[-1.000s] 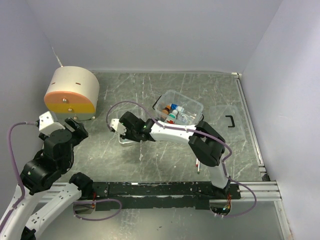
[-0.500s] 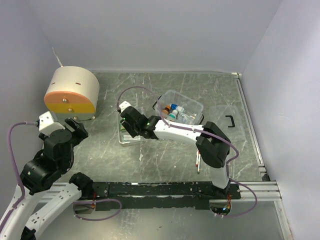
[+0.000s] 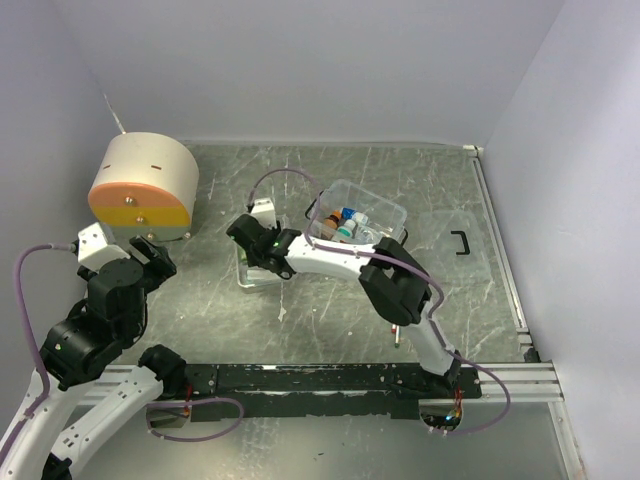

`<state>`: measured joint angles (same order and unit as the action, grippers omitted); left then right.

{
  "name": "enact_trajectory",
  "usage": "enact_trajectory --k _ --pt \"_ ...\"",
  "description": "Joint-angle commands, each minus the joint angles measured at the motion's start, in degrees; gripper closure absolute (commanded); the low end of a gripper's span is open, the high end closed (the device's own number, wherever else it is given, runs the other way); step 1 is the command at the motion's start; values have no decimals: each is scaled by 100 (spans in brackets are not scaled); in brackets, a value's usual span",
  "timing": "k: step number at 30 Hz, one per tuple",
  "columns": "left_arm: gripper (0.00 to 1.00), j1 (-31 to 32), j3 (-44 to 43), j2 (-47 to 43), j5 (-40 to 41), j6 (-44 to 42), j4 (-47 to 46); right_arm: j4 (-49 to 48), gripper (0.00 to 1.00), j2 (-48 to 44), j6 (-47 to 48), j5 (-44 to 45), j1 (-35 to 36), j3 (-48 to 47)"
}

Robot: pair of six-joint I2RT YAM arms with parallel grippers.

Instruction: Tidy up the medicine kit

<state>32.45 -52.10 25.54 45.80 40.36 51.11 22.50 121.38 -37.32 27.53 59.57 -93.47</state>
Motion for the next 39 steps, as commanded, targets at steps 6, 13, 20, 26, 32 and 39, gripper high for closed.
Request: enact_trajectory --k 6,13,20,26,32,39 --pt "15 2 24 -93 -45 -79 -54 390 56 532 -286 384 -41 -453" --pt "14 5 43 -152 -54 -99 -84 271 61 773 -161 159 -155 -533" --pt "14 -1 32 -77 -54 -90 -71 215 61 1030 80 51 -243 -734" --pt "14 7 44 -97 -62 -98 -92 237 63 1135 98 119 -261 -723" --pt "14 0 37 -60 -65 -100 -84 257 78 1194 115 110 -309 -757" --pt "14 1 33 -81 -57 -76 -68 2 95 967 417 -36 -314 -750"
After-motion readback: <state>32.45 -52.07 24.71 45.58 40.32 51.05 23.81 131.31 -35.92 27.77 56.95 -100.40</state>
